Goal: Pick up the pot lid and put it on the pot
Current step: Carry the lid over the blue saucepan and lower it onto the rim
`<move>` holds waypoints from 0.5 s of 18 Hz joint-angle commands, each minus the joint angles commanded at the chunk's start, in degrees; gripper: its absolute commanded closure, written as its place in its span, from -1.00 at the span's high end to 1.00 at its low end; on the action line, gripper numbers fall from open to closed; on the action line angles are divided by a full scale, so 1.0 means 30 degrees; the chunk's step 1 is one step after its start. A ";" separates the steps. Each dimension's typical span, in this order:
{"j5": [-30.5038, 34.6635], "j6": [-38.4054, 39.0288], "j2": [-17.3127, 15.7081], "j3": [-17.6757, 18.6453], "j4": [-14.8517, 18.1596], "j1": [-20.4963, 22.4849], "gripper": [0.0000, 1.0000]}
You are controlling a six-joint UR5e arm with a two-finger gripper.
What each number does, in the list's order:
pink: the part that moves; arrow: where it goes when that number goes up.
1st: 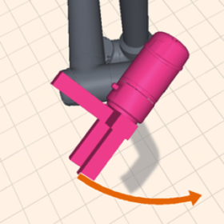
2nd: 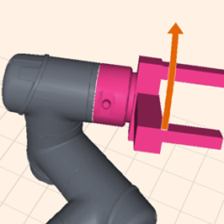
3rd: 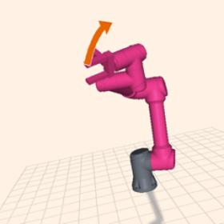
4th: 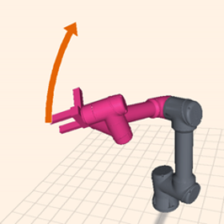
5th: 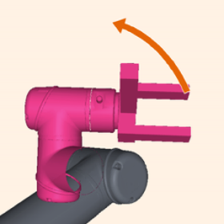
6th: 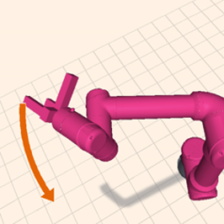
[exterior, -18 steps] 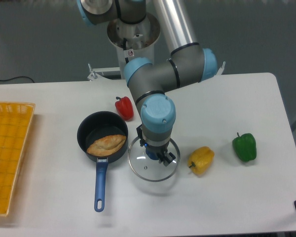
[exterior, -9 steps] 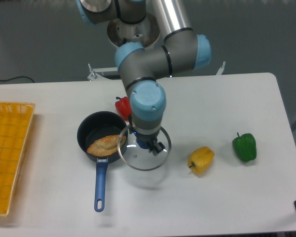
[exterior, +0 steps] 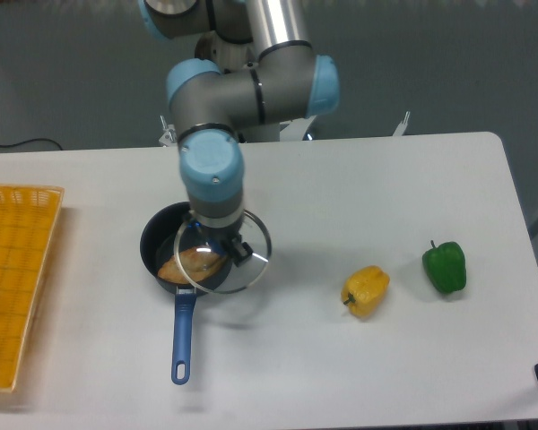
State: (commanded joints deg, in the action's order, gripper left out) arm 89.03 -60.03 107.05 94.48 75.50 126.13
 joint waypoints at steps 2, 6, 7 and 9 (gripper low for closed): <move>0.0000 0.0059 -0.0204 0.0205 -0.0087 -0.0323 -0.17; 0.0117 0.0732 -0.0615 0.0557 -0.0467 -0.1114 -0.17; 0.0117 0.0762 -0.0616 0.0645 -0.0672 -0.1173 -0.17; 0.0117 0.0850 -0.0674 0.0675 -0.0936 -0.1174 -0.17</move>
State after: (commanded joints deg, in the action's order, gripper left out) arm 89.39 -57.48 105.03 96.50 72.69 122.61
